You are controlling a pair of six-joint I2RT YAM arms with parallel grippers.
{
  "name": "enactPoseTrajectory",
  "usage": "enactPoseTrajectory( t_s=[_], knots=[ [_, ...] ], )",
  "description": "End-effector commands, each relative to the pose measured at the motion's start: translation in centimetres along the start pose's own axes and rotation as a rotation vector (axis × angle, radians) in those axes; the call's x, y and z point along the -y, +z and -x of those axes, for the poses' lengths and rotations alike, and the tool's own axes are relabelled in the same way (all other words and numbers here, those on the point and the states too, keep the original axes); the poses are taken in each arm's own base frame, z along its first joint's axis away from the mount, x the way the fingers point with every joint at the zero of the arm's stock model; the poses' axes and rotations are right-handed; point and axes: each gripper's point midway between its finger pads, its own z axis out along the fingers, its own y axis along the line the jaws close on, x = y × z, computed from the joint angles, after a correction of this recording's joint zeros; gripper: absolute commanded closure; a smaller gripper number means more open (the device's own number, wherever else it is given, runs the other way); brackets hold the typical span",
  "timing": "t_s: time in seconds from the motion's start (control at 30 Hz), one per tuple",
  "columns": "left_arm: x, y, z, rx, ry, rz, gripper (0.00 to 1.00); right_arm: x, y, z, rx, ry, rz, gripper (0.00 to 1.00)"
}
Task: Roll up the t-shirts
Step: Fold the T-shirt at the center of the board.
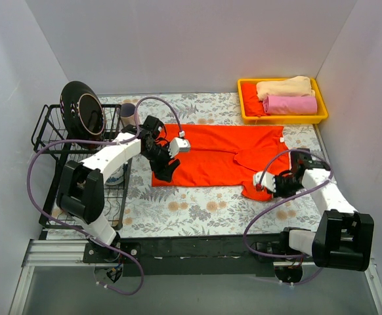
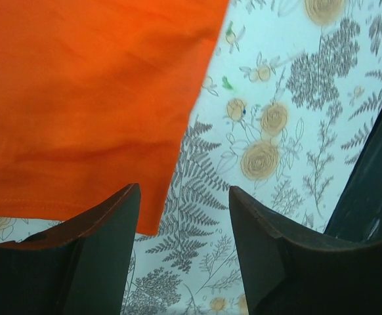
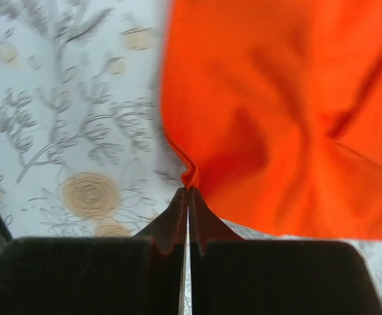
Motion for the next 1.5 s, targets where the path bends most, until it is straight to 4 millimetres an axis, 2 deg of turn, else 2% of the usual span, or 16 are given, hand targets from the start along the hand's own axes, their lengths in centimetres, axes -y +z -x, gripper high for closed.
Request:
enactPoseTrajectory(
  t_s=[0.0,0.13,0.33,0.47,0.63,0.83,1.07,1.2,1.33,1.47],
  knots=[
    [1.7,-1.8,-1.2,-0.015,0.183,-0.029,0.43,4.4,-3.7,3.2,0.157,0.322,-0.158,0.99],
    [1.3,-1.7,-2.3,-0.032,0.249,0.009,0.43,6.0,-5.0,5.1,0.255,0.453,-0.199,0.99],
    [0.7,-0.9,-4.1,-0.067,0.298,0.036,0.47,6.8,-6.1,6.2,0.310,0.560,-0.238,0.99],
    [-0.1,-0.1,-5.5,-0.112,0.291,0.057,0.52,6.6,-6.3,6.2,0.313,0.574,-0.260,0.99],
    [-1.6,0.4,-5.8,-0.126,0.341,0.122,0.55,6.7,-6.5,6.1,0.305,0.584,-0.265,0.99],
    [-2.9,1.4,-7.4,-0.183,0.388,0.146,0.58,7.2,-6.8,6.0,0.296,0.596,-0.268,0.99],
    [-3.7,2.5,-8.6,-0.219,0.412,0.147,0.67,7.5,-6.7,5.7,0.282,0.603,-0.267,0.99],
    [-3.8,2.6,-9.3,-0.244,0.419,0.150,0.78,7.3,-6.9,5.7,0.274,0.599,-0.269,0.99],
    [-2.9,2.5,-10.1,-0.264,0.404,0.115,1.00,5.9,-7.2,5.7,0.257,0.610,-0.251,0.99],
    [-1.4,1.9,-10.0,-0.260,0.364,0.057,1.00,4.8,-7.4,5.6,0.238,0.624,-0.279,0.99]
  ],
)
